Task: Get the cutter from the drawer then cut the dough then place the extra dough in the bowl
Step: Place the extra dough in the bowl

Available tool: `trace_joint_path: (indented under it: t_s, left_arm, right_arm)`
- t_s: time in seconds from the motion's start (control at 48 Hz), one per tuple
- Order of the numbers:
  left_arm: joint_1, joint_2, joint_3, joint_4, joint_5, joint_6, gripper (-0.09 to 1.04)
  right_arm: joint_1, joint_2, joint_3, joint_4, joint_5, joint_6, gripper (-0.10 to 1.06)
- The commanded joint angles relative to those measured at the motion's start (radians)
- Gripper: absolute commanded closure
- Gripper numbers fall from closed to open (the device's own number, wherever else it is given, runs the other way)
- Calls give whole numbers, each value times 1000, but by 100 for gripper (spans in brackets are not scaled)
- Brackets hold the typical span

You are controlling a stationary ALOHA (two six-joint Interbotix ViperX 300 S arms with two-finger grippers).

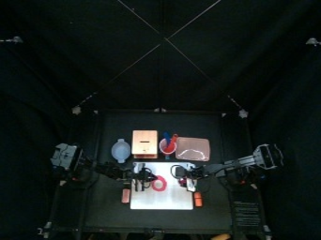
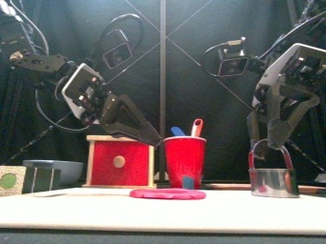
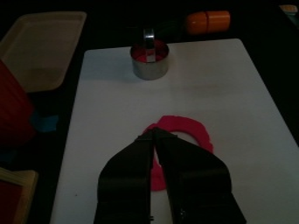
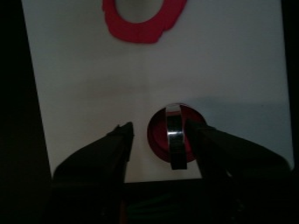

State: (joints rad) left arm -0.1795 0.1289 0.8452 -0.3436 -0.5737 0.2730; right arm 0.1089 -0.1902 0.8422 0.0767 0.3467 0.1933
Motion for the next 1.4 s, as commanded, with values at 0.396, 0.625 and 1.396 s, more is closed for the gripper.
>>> trace_joint_path:
  t_s: [0.396,0.625,1.396]
  left_arm:
    - [0,-29,-72,-54,2,0,38]
    - [12,-25,-107,-133,204,2,22]
    - [137,91,-383,163,853,-14,7]
  right_arm:
    - [15,-41,-95,-91,-5,0,-7]
    - [9,-55,-84,-97,-5,2,-7]
    - [8,-48,-29,-123,-21,2,-7]
